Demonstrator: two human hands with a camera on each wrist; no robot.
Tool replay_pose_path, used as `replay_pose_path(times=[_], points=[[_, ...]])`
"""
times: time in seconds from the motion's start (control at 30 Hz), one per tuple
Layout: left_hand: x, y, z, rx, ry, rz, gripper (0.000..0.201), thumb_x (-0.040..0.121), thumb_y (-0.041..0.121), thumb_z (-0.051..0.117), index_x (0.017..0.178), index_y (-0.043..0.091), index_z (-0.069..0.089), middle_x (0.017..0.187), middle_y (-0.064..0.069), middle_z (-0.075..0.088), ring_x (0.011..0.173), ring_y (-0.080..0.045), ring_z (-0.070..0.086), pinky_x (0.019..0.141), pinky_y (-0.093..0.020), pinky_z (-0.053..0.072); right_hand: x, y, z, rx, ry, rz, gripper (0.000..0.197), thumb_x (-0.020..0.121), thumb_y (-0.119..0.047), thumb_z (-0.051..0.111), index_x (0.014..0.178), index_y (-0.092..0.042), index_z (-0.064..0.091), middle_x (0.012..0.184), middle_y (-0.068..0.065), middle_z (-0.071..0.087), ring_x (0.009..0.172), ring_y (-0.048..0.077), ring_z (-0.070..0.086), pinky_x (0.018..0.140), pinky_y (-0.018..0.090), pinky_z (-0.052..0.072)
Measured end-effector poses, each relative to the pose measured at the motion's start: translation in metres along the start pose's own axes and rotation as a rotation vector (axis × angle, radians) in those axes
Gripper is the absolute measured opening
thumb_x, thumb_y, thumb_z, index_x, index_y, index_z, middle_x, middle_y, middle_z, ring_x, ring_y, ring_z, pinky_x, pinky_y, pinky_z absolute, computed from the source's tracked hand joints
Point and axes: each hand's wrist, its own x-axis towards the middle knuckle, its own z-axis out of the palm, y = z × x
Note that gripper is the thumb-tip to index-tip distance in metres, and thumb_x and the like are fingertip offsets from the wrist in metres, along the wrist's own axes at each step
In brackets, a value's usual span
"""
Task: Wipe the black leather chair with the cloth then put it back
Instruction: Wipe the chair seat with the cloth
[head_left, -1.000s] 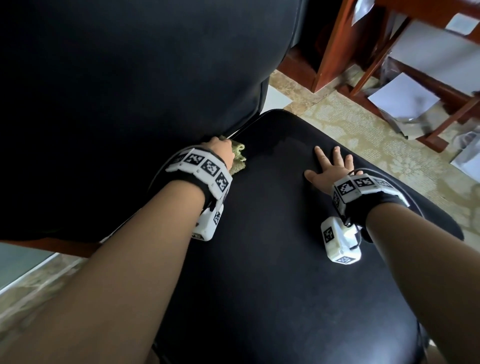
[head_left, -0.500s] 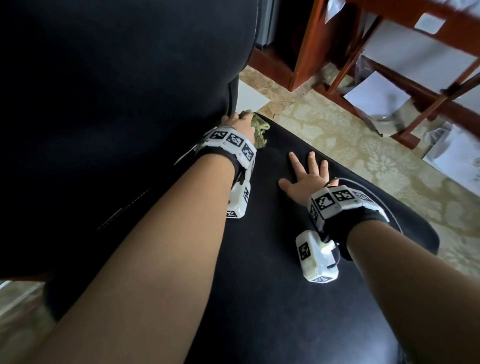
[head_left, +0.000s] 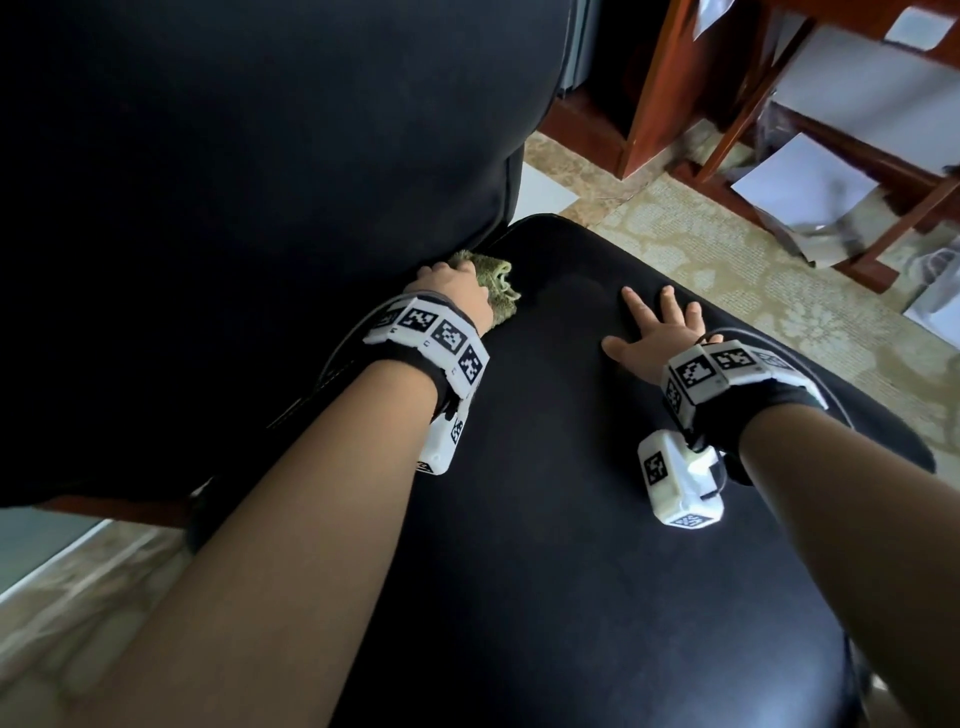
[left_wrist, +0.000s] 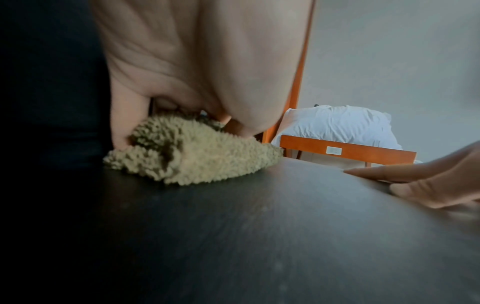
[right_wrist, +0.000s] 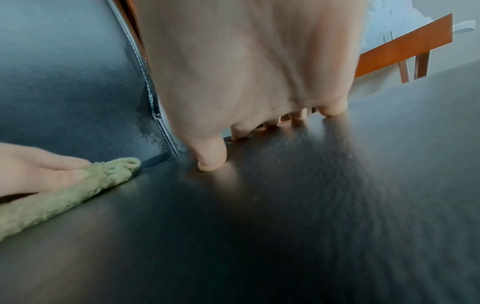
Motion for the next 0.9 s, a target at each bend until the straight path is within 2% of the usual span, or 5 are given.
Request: replay_pose_path(times=[0.37, 0.47, 0.6, 0.7, 0.9], points=[[-0.017, -0.019, 0.004, -0.002, -0.041, -0.066, 0.044, 0.101, 0.032, 0.029, 0.138, 0.01, 0.031, 0.139, -0.015, 0.039, 0.128, -0.031, 0.035, 0.098, -0.046, 0.034, -0.03, -0.016, -0.001, 0.001, 0.084, -0.073, 0.066, 0.094, -0.049, 0.041, 0.147, -0.04, 0.002, 0.156, -0.001, -0.013, 0.142, 0.03, -0.015, 0.11, 0.06, 0.005], [-0.019, -0.021, 0.002, -0.011, -0.048, -0.062, 0.043, 0.101, 0.033, 0.029, 0.137, 0.01, 0.033, 0.139, -0.016, 0.039, 0.128, -0.031, 0.036, 0.099, -0.048, 0.034, -0.042, -0.035, 0.009, -0.001, 0.012, -0.171, 0.066, 0.093, -0.048, 0.043, 0.145, -0.043, 0.003, 0.157, -0.002, -0.011, 0.142, 0.031, -0.013, 0.11, 0.06, 0.006], [-0.025, -0.029, 0.0, 0.016, -0.05, -0.06, 0.043, 0.101, 0.034, 0.028, 0.137, 0.011, 0.033, 0.137, -0.015, 0.041, 0.127, -0.031, 0.038, 0.097, -0.046, 0.036, -0.043, -0.044, 0.021, -0.04, -0.104, -0.167, 0.072, 0.089, -0.048, 0.052, 0.145, -0.044, 0.007, 0.157, -0.002, -0.01, 0.142, 0.033, -0.009, 0.112, 0.057, 0.014], [-0.035, -0.039, 0.002, 0.041, -0.054, -0.082, 0.042, 0.102, 0.034, 0.027, 0.136, 0.01, 0.033, 0.137, -0.015, 0.041, 0.127, -0.03, 0.039, 0.096, -0.045, 0.036, -0.045, -0.045, 0.021, -0.021, -0.105, -0.155, 0.073, 0.088, -0.046, 0.055, 0.144, -0.046, 0.008, 0.156, -0.006, -0.01, 0.143, 0.029, -0.011, 0.11, 0.06, 0.016], [-0.058, -0.065, 0.012, 0.01, -0.058, -0.118, 0.044, 0.102, 0.035, 0.026, 0.139, 0.012, 0.03, 0.139, -0.014, 0.039, 0.128, -0.029, 0.038, 0.096, -0.043, 0.036, -0.044, -0.046, 0.021, -0.033, -0.081, -0.177, 0.073, 0.087, -0.046, 0.057, 0.144, -0.046, 0.011, 0.157, -0.005, -0.007, 0.143, 0.03, -0.009, 0.112, 0.057, 0.016]])
